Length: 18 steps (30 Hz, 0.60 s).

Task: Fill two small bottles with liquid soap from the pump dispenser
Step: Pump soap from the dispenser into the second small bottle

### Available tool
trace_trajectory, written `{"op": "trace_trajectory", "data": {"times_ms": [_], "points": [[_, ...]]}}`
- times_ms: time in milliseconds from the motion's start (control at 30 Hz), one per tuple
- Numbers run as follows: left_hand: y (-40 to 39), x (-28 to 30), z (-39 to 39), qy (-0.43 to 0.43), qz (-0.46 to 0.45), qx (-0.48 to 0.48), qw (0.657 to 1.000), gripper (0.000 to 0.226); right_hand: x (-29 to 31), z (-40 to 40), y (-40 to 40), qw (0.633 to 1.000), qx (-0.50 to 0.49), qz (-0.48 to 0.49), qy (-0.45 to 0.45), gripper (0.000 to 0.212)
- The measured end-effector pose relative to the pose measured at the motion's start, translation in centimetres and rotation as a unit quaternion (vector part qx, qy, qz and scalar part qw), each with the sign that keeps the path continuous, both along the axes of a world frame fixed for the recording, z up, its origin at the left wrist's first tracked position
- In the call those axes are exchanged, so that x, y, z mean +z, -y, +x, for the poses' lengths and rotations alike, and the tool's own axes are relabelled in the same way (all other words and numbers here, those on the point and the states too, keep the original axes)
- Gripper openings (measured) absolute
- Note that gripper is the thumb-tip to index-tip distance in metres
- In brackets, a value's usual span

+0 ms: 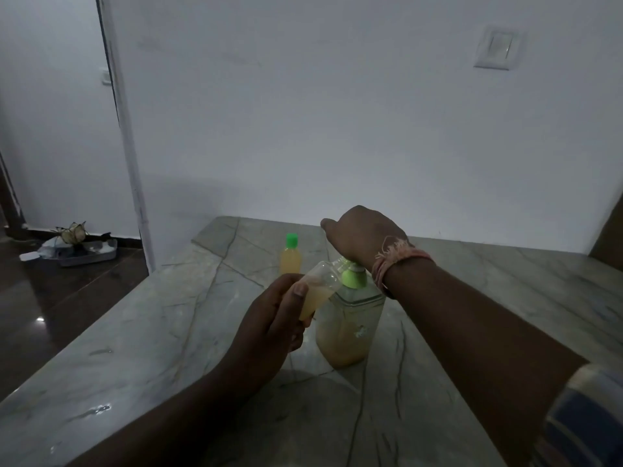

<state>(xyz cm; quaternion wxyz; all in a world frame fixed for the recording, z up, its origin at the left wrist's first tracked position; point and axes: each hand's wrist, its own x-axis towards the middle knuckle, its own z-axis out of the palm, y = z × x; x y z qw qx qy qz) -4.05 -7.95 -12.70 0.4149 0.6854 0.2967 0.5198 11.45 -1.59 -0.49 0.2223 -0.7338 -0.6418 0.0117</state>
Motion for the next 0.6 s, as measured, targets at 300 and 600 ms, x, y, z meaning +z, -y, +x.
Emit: {"op": "trace_trajectory", "data": {"times_ms": [300,600], "points": [[0.3,0.0,0.1,0.0,-0.014,0.002,1.0,0.034,0.8,-0.1,-0.3,0.997,0.016,-0.049,0.052,0.04],[0.0,-0.2,0.0,-0.001,-0.005,0.003,1.0,0.034,-0.1,0.2,-0.1,0.999,0.004,-0.021,-0.026,0.047]]}}
